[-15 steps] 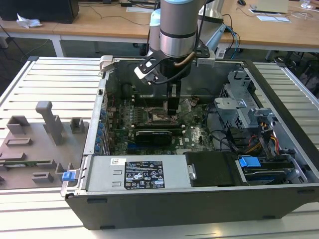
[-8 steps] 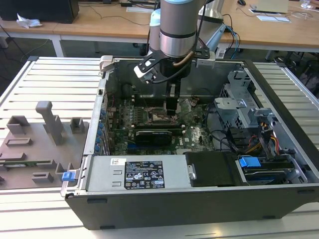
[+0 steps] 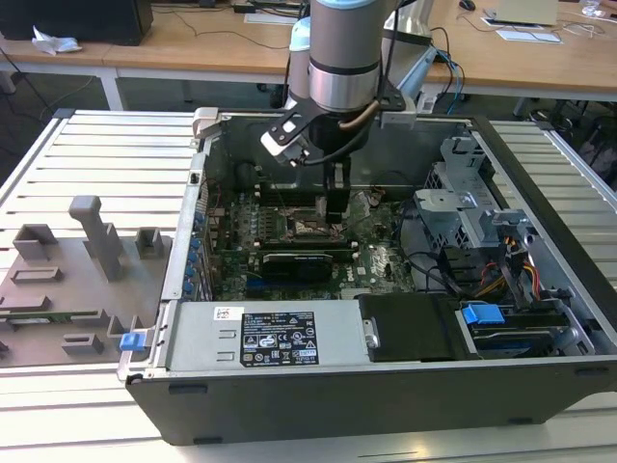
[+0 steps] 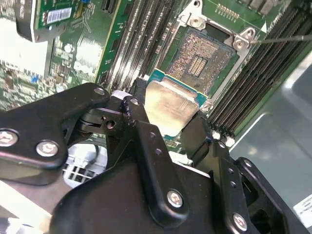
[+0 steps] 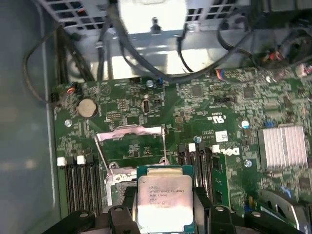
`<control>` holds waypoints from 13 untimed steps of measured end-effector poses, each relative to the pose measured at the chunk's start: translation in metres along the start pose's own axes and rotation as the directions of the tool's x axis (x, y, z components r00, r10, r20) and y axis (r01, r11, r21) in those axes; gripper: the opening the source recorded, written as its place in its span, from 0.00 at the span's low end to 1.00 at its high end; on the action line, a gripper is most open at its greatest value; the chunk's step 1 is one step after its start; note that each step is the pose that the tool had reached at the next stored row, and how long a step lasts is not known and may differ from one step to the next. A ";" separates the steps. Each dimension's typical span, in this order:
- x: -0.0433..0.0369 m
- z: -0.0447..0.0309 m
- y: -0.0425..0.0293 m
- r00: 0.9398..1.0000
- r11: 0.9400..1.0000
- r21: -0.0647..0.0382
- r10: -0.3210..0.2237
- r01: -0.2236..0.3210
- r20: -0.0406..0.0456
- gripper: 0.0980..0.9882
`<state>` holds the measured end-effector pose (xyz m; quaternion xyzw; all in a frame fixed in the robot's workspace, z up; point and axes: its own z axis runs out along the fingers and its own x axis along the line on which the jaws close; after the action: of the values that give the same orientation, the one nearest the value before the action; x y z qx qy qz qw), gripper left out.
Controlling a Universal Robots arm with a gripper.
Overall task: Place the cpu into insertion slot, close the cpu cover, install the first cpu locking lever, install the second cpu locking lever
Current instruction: 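Place the cpu into insertion slot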
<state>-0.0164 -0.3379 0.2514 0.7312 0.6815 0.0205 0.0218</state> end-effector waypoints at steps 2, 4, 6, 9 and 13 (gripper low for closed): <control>0.0000 0.0002 0.0000 0.998 0.998 0.000 -0.063 0.063 -0.004 0.50; 0.0000 0.0003 0.0000 0.998 0.998 0.000 -0.063 0.063 -0.004 0.50; 0.0001 0.0002 0.0000 0.998 0.998 0.000 -0.063 0.063 -0.004 0.50; 0.0002 0.0004 -0.0005 0.998 0.998 0.000 -0.063 0.063 -0.004 0.50; -0.0007 0.0017 -0.0146 0.998 0.998 0.000 -0.063 0.063 -0.004 0.50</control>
<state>-0.0309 -0.3376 0.2488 0.7092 0.7044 0.0212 0.0211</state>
